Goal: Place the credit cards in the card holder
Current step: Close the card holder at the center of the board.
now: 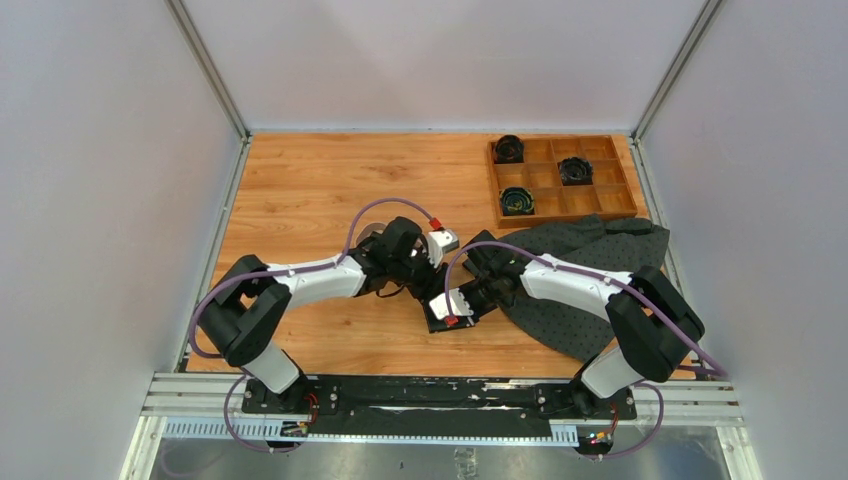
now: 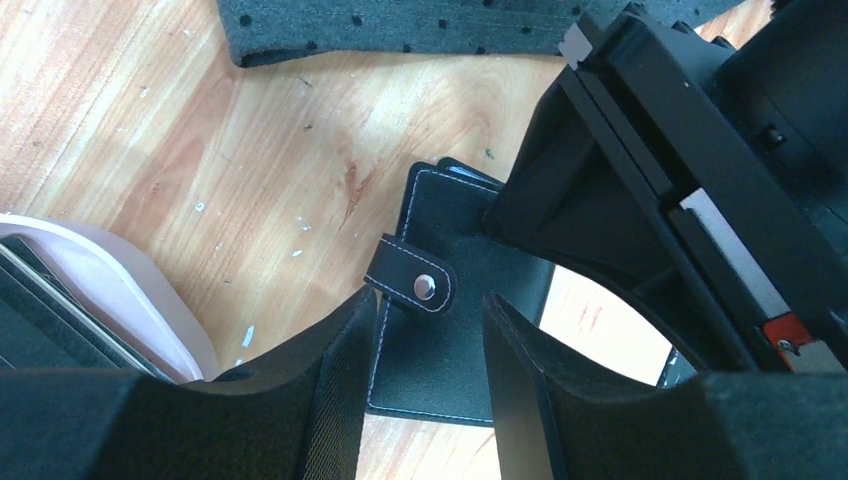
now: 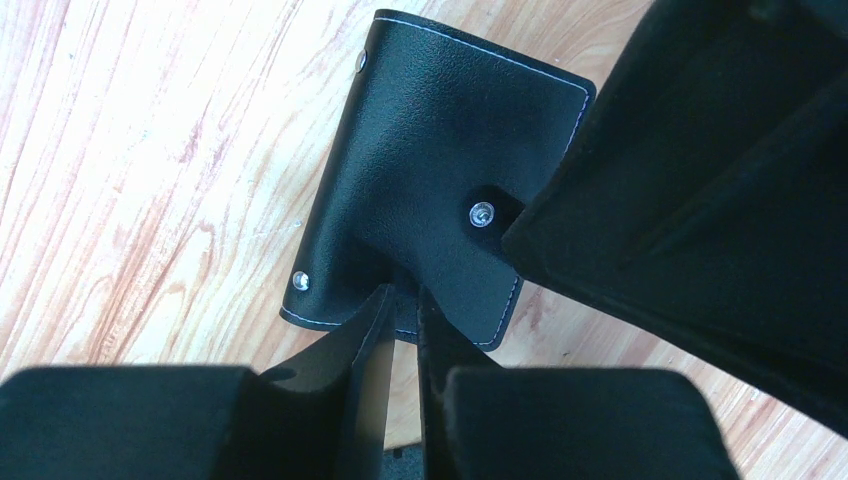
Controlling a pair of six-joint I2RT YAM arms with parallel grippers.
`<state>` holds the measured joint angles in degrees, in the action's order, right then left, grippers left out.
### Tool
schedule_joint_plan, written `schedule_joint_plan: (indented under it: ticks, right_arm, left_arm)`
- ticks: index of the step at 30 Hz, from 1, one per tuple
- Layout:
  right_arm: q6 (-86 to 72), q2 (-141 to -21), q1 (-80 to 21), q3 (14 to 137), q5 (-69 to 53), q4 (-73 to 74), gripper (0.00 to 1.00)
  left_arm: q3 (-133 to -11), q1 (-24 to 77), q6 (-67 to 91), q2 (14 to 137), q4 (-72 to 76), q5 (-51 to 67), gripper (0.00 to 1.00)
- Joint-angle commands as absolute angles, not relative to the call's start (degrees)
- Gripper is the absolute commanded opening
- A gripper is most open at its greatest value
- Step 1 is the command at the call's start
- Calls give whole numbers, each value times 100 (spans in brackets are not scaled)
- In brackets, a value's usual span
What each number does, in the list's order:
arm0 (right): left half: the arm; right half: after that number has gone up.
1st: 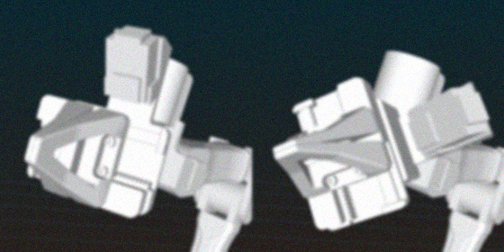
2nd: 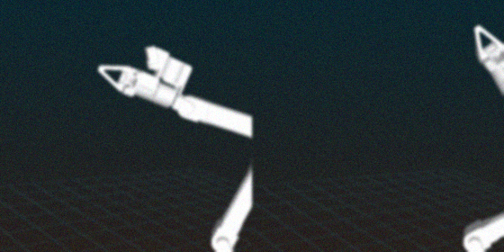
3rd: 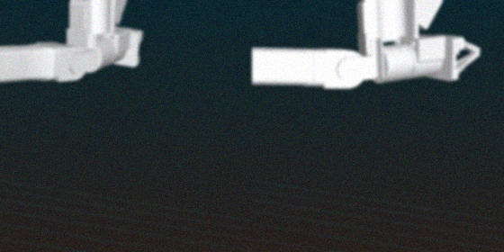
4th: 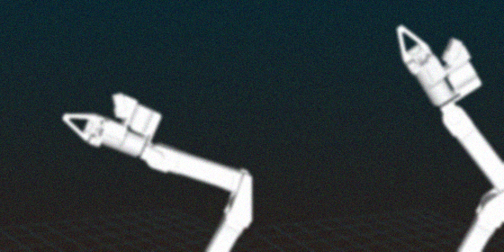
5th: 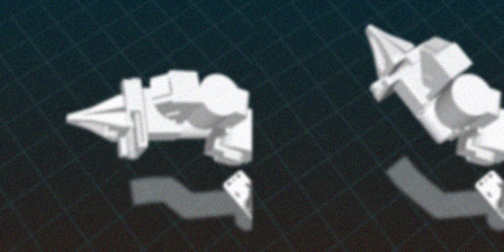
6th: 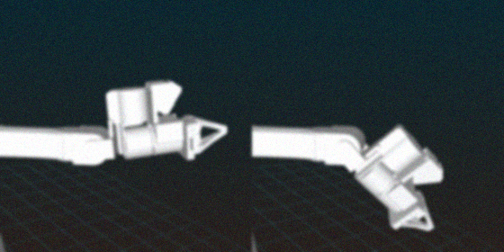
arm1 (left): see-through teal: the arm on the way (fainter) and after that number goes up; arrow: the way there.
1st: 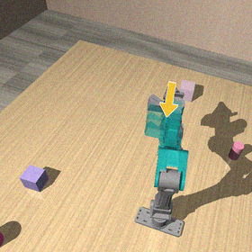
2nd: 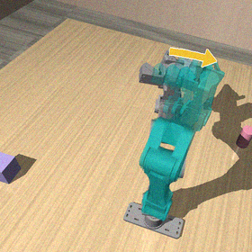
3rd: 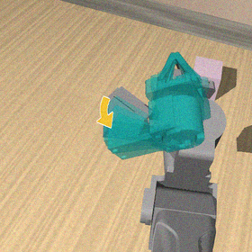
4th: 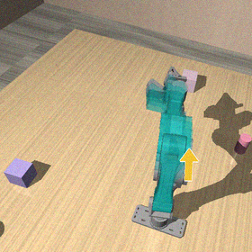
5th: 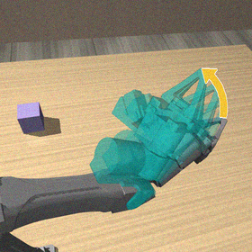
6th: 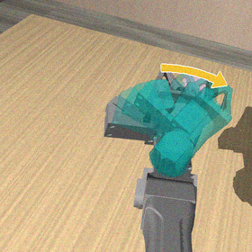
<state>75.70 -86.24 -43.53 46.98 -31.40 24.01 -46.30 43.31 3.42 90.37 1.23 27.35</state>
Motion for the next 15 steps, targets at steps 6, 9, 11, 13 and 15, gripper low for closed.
schedule_joint_plan:
  ticks: [6, 9, 11, 13, 15]
  right_arm:
    - [7493, -8770, -4452, 4737, -3103, 2619, 17]
    - [7484, -8771, -4451, 4746, -3103, 2624, 17]
    - [7486, -8771, -4451, 4746, -3103, 2628, 17]
    - [7480, -8772, -4449, 4743, -3103, 2628, 17]
    - [7479, -8771, -4454, 4746, -3103, 2628, 17]
  left_arm:
    - [-4910, 4394, 392, 9290, 287, 2717, 41]
    - [-4937, 4411, 404, 9350, 290, 2753, 40]
    - [-4938, 4429, 396, 9360, 290, 2772, 40]
    - [-4934, 4438, 386, 9368, 282, 2762, 40]
    - [-4924, 4447, 370, 9374, 281, 2732, 41]
